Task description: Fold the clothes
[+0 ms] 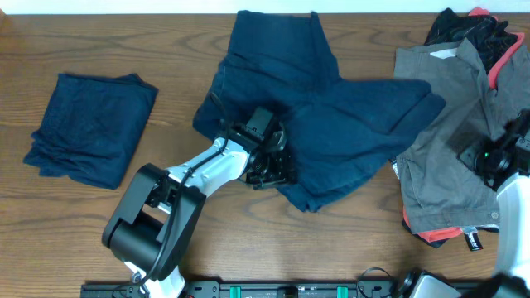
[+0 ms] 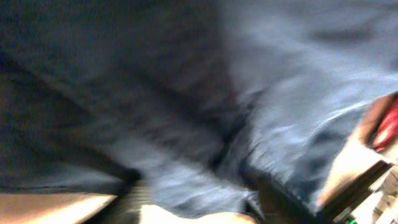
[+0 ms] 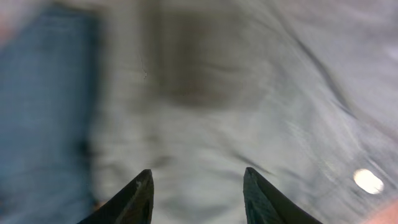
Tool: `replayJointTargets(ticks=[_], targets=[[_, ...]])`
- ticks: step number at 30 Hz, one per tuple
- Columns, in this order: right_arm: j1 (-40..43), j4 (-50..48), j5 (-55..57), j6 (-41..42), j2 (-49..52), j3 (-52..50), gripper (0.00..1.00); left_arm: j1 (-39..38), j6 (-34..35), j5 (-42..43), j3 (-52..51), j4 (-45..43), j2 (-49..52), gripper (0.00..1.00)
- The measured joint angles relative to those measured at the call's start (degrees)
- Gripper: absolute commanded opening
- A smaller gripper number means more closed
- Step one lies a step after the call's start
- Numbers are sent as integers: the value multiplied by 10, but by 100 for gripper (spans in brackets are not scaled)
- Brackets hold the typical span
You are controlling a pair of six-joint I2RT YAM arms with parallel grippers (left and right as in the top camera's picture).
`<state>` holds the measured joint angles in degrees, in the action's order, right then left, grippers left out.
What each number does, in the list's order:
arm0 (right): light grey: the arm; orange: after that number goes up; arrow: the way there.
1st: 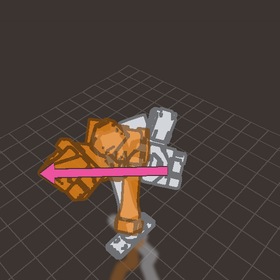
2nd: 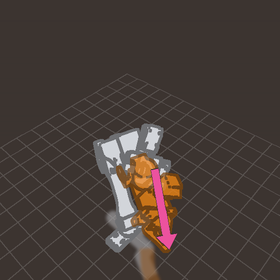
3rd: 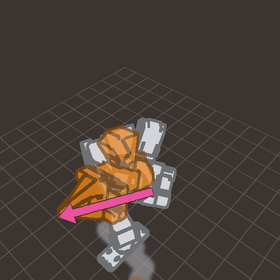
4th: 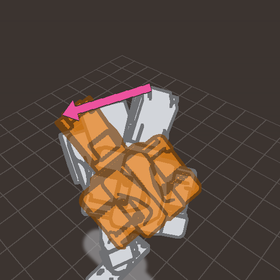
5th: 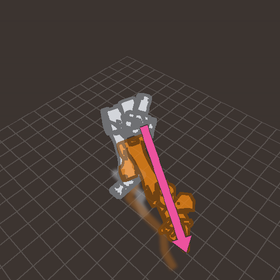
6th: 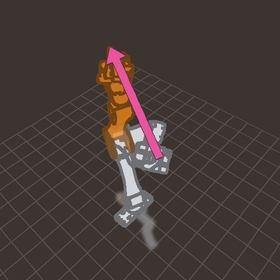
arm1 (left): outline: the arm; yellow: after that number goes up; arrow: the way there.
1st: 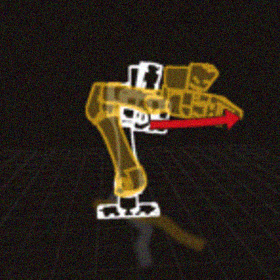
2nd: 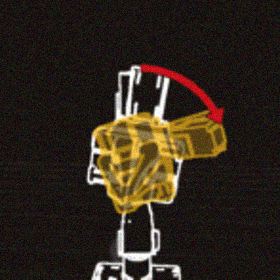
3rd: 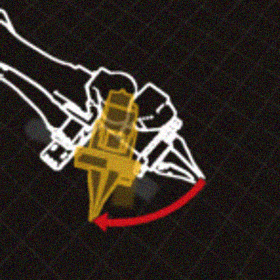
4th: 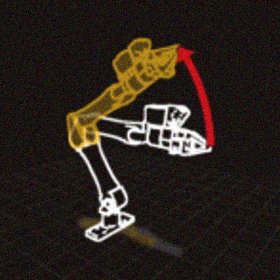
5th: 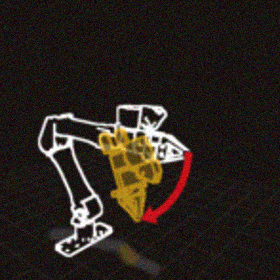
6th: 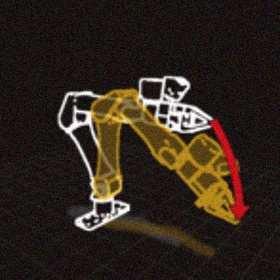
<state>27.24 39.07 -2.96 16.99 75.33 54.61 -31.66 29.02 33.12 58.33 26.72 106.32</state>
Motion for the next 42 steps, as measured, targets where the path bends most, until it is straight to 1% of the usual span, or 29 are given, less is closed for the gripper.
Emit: replayJointTargets(ticks=[1, 8, 14, 16, 19, 23, 25, 27, 28, 29, 32, 33, 35, 37, 39, 40, 42], targets=[[-8, 1, -12, -5, -8, 2, 45, 0, 1, -1, -2, 17, 3, 6], [-28, 19, -47, -24, 1, 1, 47, 19, 3, 0, -7, 108, 7, 6], [-28, 29, -51, -32, 1, 1, 47, 81, -10, 3, -12, 136, 7, 6], [-28, 33, -51, -33, 1, 1, 46, 112, -19, -3, -12, 138, 7, 6], [-28, 38, -51, -36, 1, 1, 46, 184, -38, -12, -9, 135, 7, 6], [-28, 46, -51, -39, 1, 1, 47, 312, -65, -42, 13, 121, 8, 6], [-28, 47, -51, -40, 1, 1, 47, 362, -81, -51, 28, 118, 14, 6], [-28, 49, -51, -41, 1, 1, 47, 408, -102, -49, 52, 135, 22, 6], [-28, 49, -51, -41, 1, 1, 48, 423, -114, -46, 65, 150, 24, 7], [-28, 49, -51, -42, 1, 1, 49, 431, -125, -43, 75, 172, 24, 17], [-29, 46, -61, -53, 1, 1, 53, 440, -170, -21, 117, 269, 17, 60], [-30, 40, -70, -61, 2, 1, 52, 440, -179, -14, 128, 307, 10, 69], [-35, 20, -92, -80, 5, 1, 45, 437, -196, -5, 137, 365, -14, 76], [-51, -4, -118, -105, 14, 1, 36, 433, -205, 1, 137, 408, -46, 78], [-76, -28, -140, -125, 31, 1, 25, 426, -210, 5, 137, 425, -82, 81], [-89, -43, -146, -132, 43, 1, 24, 422, -212, 6, 137, 425, -95, 81], [-119, -93, -147, -140, 78, 1, 25, 408, -216, 8, 138, 422, -120, 82]])
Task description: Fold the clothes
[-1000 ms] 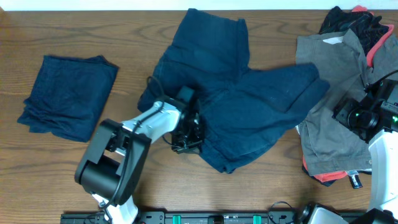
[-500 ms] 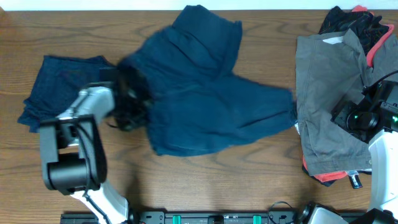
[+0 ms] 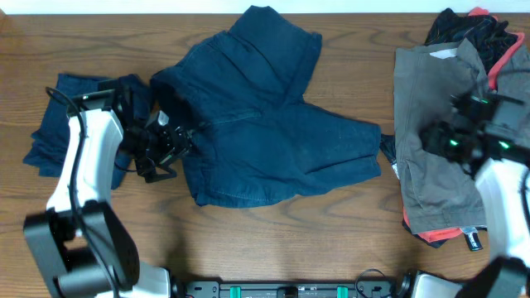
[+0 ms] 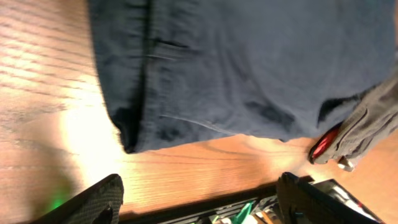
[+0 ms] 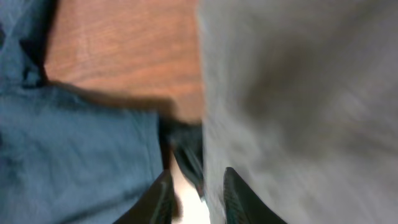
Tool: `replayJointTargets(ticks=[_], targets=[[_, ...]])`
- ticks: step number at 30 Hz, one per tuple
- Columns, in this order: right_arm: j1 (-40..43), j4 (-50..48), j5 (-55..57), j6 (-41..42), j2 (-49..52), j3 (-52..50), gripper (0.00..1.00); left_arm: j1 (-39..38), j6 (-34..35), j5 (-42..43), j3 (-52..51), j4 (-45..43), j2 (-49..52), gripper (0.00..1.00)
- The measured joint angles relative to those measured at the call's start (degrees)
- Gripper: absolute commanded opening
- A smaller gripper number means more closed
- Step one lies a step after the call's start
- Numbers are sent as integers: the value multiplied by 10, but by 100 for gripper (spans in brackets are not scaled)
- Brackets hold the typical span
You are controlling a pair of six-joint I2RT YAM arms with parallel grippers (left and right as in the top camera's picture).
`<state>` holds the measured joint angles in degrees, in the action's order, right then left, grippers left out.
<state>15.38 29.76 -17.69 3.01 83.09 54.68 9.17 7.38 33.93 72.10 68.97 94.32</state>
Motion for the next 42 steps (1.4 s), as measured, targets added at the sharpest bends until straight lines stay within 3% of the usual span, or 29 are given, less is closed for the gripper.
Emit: replayJointTargets(ticks=[10, 17, 22, 27, 30, 33, 42], targets=[[-41, -305, 57, -3, 192, 0, 24, -107, -2, -19, -5, -30, -16, 82], [-41, -369, 71, -3, 285, 0, 24, -137, 10, -50, -20, -52, -16, 82], [-34, -360, 140, 1, 290, 10, 27, -137, 28, -59, -21, -69, -16, 82], [30, -348, 206, 12, 290, 16, 28, -137, 33, -59, -21, -71, -16, 83], [80, -323, 222, 17, 290, 27, 29, -137, 33, -59, -21, -71, -16, 83], [111, -285, 234, 21, 290, 44, 36, -137, 33, -59, -21, -71, -16, 83], [111, -188, 211, 6, 276, 86, 43, -137, 33, -59, -21, -64, -16, 83]])
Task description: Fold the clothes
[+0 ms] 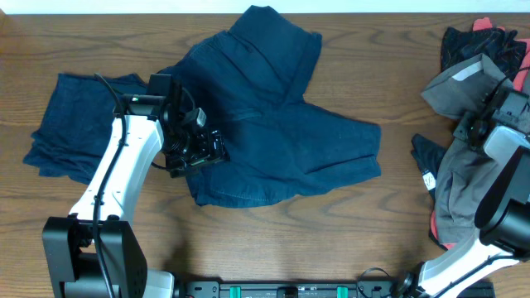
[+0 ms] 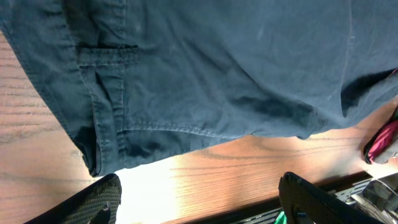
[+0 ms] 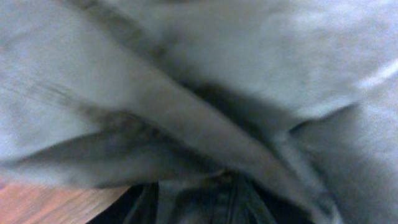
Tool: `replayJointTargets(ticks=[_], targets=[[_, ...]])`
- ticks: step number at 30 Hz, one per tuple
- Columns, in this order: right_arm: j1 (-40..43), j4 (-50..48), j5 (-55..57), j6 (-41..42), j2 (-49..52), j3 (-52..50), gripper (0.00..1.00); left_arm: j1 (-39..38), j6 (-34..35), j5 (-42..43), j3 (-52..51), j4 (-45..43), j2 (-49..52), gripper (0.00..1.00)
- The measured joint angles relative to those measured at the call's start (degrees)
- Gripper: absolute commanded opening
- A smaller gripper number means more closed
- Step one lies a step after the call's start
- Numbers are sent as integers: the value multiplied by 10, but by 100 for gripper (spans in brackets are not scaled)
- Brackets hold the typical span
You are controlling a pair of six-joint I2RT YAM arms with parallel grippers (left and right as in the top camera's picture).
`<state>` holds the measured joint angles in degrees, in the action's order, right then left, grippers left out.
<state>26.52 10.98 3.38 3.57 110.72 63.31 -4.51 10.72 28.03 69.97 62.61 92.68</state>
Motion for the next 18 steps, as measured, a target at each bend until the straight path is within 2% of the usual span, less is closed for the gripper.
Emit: replayJointTargets(ticks=[2, 5, 7, 9, 13, 18], targets=[[-7, 23, -29, -10, -17, 6, 47, 0, 0, 0, 0, 0, 0, 88], [-29, 85, -111, -33, -78, 15, 60, 0, 5, 0, -3, 0, 0, 91], [-49, 127, -149, -38, -118, 21, 68, 0, 14, 0, -9, -1, 0, 91], [-74, 176, -179, -43, -157, 27, 81, 0, 33, 0, -26, 0, 0, 91], [-121, 276, -197, -35, -201, 31, 96, 0, 76, -1, -77, -11, 0, 91], [-155, 359, -176, -11, -204, 29, 99, 0, 149, -30, -144, -48, 0, 91]])
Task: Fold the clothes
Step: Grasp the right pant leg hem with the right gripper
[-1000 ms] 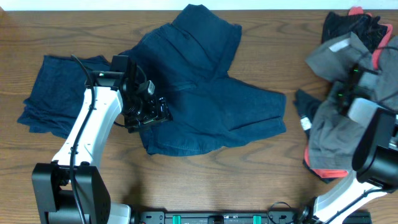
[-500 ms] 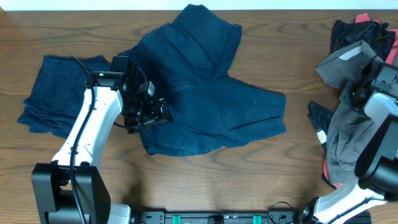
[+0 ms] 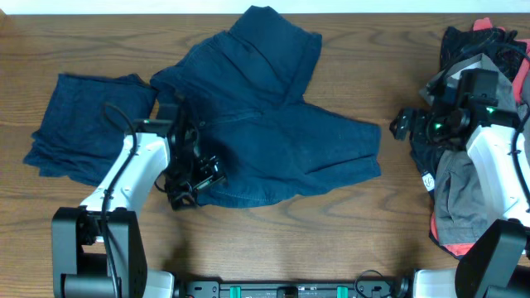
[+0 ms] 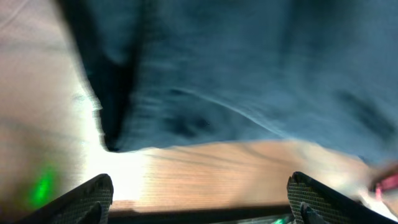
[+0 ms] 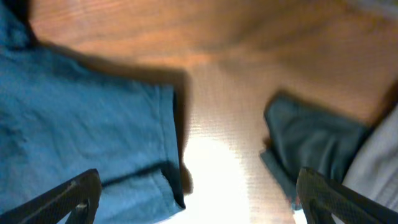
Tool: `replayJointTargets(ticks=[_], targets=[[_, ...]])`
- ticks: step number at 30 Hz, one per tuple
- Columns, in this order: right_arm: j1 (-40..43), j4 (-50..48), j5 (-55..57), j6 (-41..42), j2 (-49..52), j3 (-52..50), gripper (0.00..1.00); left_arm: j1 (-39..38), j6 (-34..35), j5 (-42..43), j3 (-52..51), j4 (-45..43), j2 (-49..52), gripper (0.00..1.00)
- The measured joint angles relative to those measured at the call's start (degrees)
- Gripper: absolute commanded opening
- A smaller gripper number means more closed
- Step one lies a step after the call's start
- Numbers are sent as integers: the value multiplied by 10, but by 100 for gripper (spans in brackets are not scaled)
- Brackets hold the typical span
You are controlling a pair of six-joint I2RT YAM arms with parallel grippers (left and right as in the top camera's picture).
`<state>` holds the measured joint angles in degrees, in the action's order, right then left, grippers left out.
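Note:
Dark navy shorts (image 3: 273, 124) lie spread and creased across the middle of the table. My left gripper (image 3: 184, 190) hovers at their front left corner, open and empty; in the left wrist view its fingertips (image 4: 87, 198) stand wide apart over bare wood, with the blurred shorts (image 4: 236, 74) above. My right gripper (image 3: 399, 126) is open and empty over bare table between the shorts' right leg (image 5: 81, 124) and a dark cloth (image 5: 311, 143) at the edge of the clothes pile (image 3: 472, 165).
A folded navy garment (image 3: 83, 124) lies at the left. The pile at the right edge holds grey, black and red clothes bunched together. The rail of the arm bases (image 3: 290, 290) runs along the table's front edge.
My left gripper has moved from the shorts' left edge toward the front, to their front left corner. My right gripper has left the grey garment and now stands open left of the pile.
At first my left gripper was down on the shorts, whose right leg overlapped the flat grey garment. Then the shorts lay further left, clear of the pile. Later the grey garment was bunched to the right with my right gripper in it. Now both grippers are open and empty.

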<state>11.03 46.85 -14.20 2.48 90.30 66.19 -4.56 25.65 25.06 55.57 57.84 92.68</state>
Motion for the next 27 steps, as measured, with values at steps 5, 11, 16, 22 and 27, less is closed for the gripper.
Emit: replayJointTargets(ticks=[5, 11, 16, 22, 27], targets=[[-5, 23, 19, 16, 0, -2, 99, 0, 84, -42, -62, -74, 0, 91], [-5, 91, 27, 60, 0, -3, 99, 0, 150, -60, -116, -200, -14, 45], [-5, 159, 31, 140, 0, -5, 99, 0, 166, -70, -125, -227, -17, 6], [-7, 139, 25, 197, 0, -25, 96, 0, 165, -78, -128, -186, -34, 6], [-20, 96, -8, 217, 0, -92, 93, 0, 163, -90, -134, -116, -124, 6]])
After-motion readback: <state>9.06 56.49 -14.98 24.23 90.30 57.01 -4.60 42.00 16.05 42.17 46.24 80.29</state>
